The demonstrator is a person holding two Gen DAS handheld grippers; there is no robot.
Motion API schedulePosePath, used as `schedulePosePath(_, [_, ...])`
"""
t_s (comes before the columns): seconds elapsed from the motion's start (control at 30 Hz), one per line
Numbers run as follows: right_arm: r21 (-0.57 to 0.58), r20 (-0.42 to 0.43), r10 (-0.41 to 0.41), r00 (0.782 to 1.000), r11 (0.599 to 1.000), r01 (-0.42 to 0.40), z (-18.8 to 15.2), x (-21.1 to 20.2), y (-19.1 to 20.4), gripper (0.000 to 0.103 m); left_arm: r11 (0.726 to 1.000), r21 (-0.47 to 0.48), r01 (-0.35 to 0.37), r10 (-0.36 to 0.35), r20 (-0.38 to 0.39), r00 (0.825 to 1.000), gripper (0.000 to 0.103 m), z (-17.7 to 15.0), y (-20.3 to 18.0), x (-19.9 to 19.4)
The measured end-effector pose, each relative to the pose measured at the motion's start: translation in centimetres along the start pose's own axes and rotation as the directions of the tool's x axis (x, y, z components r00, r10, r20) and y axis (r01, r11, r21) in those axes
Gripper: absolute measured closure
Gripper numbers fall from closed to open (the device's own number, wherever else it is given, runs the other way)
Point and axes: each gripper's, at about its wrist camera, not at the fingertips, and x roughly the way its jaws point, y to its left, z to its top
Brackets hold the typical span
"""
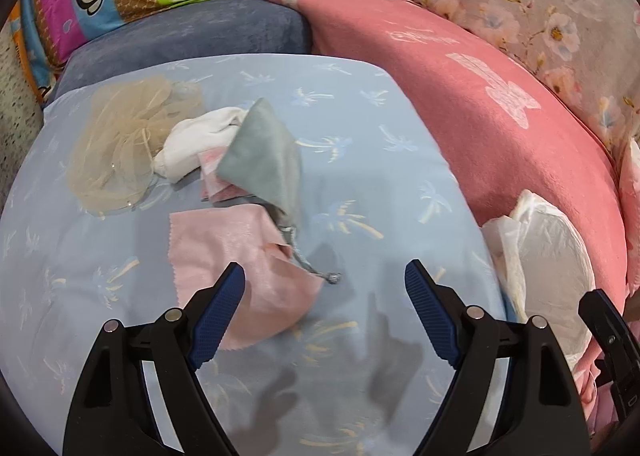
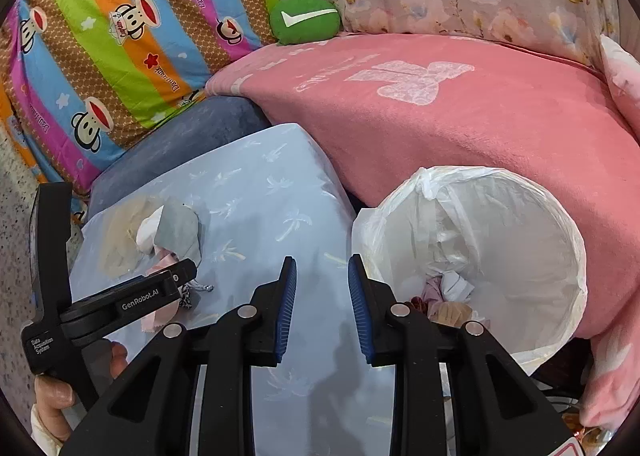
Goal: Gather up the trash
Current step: 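Move both tools back from the bin to the fabric pile, then grasp the pink cloth with the left gripper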
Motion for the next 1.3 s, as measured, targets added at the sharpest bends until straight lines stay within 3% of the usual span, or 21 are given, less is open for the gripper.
schedulePosePath(0.17, [-0.021, -0.017, 0.007, 1.000, 1.000, -0.008, -0.2, 0.8, 1.3, 0.076, 1.000, -0.019, -0.004, 0.004, -0.004, 1.000, 0.029, 0.2, 1.3, 0.5])
schedulePosePath(0.33, [-0.041, -0.039, 0.017, 0.999, 0.999, -0.018, -0.5, 1.8, 2.6, 0.076, 0.998, -0.055, 0.013, -0.016, -0.048, 0.999, 0.055, 0.2, 2.4, 1.6])
schedulePosePath(0.47, [-0.058, -0.057, 0.025, 0.998, 0.998, -0.028, -0.6, 2.6, 3.7, 0.076, 0.998, -0.064, 0.019, -0.023, -0.059, 0.998, 0.090, -0.1, 3.4, 1.6])
schedulePosePath(0.6, [-0.067, -0.076, 0.042, 0.996, 0.997, -0.047, -0.7, 3.5, 4.8, 0.076, 0.998, -0.066, 0.019, -0.021, -0.038, 0.999, 0.099, -0.1, 4.6, 0.7])
schedulePosePath(0.87, [-0.115, -0.112, 0.073, 0.991, 0.990, -0.086, -0.9, 5.3, 8.1, 0.076, 0.995, -0.096, -0.033, 0.034, 0.006, 0.999, 0.100, 0.5, 7.5, -1.0])
schedulePosePath(1.17, [-0.156, -0.159, 0.093, 0.983, 0.981, -0.118, -1.5, 7.6, 11.5, 0.076, 0.992, -0.126, 0.015, -0.021, -0.040, 0.999, 0.097, 0.2, 9.4, -0.3])
schedulePosePath(1.23, [-0.157, -0.165, 0.088, 0.982, 0.981, -0.114, -1.6, 7.9, 11.7, 0.076, 0.991, -0.132, 0.037, -0.044, -0.051, 0.998, 0.086, 0.0, 9.5, 0.1])
schedulePosePath(1.3, [-0.152, -0.168, 0.079, 0.983, 0.983, -0.105, -1.6, 8.1, 11.6, 0.076, 0.989, -0.138, 0.057, -0.064, -0.045, 0.997, 0.052, -0.2, 9.4, 0.1])
